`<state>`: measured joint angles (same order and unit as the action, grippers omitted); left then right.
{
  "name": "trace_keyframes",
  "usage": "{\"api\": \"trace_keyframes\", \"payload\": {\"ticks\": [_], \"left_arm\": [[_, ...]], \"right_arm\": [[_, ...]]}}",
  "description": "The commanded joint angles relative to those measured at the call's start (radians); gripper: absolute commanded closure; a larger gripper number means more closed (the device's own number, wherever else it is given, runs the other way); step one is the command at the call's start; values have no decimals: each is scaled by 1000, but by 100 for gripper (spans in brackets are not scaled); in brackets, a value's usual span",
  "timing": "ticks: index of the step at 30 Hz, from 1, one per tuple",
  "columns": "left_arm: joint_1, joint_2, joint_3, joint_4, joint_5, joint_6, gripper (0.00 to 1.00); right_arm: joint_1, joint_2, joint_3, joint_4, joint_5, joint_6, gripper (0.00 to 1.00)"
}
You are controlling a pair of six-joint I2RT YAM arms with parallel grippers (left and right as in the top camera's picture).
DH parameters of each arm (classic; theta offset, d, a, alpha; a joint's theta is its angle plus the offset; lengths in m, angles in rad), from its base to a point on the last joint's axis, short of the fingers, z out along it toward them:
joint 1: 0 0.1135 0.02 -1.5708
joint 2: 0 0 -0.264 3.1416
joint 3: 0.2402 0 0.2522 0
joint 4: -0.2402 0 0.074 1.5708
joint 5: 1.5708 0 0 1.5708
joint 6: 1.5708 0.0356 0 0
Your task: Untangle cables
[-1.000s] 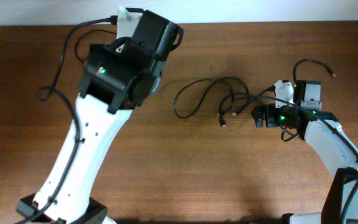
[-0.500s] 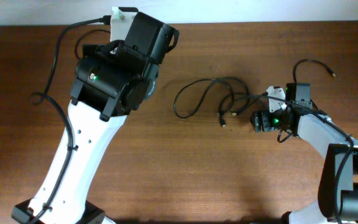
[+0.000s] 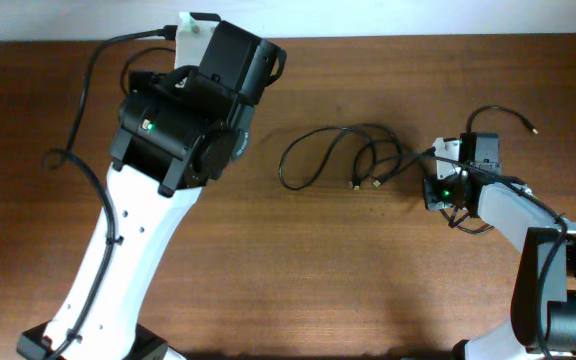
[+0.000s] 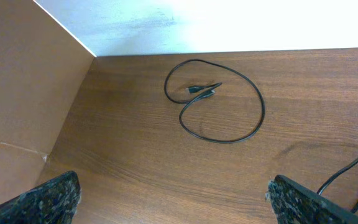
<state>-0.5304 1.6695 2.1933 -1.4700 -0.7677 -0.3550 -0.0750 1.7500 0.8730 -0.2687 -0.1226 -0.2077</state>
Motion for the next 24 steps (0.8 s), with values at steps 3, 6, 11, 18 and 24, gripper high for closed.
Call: {"api": "trace_keyframes", "payload": {"ticks": [3, 6, 11, 18, 24], "left_arm": [[3, -60, -1, -1, -23, 15, 1], [3, -60, -1, -2, -23, 11, 1], [3, -60, -1, -5, -23, 11, 1], [3, -60, -1, -16, -22, 11, 1], [3, -60, -1, -26, -22, 4, 1]], "right_arm": [[6, -56, -14, -7, -15, 25, 96], [-11, -151, -2, -6, -27, 66, 96], [-85, -341, 30, -7, -73, 93, 96], [-285, -488, 56, 5, -76, 93, 96], [-452, -485, 57, 50, -77, 93, 96]]}}
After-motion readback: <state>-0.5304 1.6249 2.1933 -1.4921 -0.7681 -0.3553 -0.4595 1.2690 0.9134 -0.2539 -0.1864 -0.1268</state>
